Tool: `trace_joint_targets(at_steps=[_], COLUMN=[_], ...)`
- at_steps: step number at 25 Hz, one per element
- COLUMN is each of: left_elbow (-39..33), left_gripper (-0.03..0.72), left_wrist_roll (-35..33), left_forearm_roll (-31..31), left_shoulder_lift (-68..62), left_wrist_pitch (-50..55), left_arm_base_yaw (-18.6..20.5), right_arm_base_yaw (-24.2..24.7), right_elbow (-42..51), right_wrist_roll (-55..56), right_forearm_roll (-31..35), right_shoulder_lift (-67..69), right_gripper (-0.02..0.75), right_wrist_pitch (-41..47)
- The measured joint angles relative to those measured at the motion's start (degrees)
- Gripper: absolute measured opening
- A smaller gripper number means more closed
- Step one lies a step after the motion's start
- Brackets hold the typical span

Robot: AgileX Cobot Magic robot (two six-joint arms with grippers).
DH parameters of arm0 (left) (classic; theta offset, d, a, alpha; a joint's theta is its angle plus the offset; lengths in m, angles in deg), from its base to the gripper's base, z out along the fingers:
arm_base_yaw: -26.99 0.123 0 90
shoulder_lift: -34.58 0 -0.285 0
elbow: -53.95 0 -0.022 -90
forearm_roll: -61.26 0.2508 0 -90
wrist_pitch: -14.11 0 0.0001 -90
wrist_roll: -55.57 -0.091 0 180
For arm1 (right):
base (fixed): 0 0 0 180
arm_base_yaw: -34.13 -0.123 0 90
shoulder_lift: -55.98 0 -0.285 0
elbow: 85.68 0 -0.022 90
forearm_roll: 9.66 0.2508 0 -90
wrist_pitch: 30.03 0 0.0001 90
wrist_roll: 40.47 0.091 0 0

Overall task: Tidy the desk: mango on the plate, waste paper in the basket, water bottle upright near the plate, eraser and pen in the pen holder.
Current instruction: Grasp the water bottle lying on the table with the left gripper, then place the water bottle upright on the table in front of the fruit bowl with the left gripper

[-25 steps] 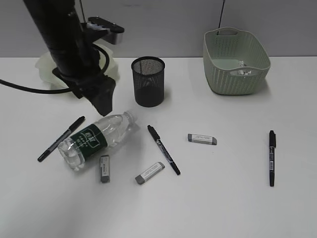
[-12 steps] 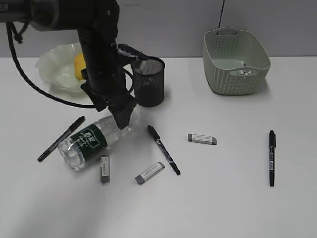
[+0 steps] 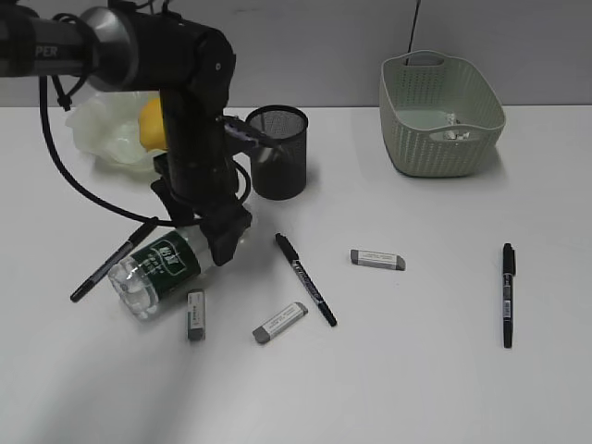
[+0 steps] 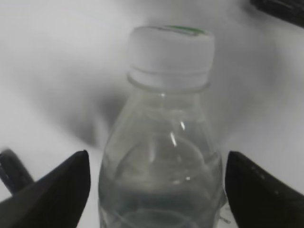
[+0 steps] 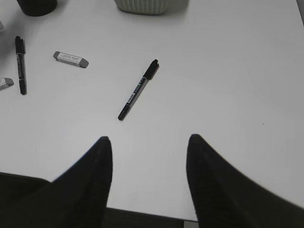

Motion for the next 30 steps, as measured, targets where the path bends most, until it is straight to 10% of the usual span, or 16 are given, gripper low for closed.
trace_joint_targets(at_steps=[17, 30], left_elbow=[0.13, 0.31], left_gripper=[0.505, 0.505], left_wrist_roll=[1.86, 1.9], left_forearm_roll=[0.25, 0.3], left_shoulder_lift=[-1.68, 6.43], left_wrist_pitch=[0.26, 0.17], left_arm_base_yaw=[0.0, 0.0], right_arm_base_yaw=[0.0, 0.0], right_elbow=[0.17, 0.17], right_wrist_roll=[0.0, 0.0], right_forearm_roll=[0.0, 0.0], right_shoulder_lift=[-0.09, -0.09], right_gripper=[0.405, 0.405], right_wrist_pitch=[-0.06, -0.12])
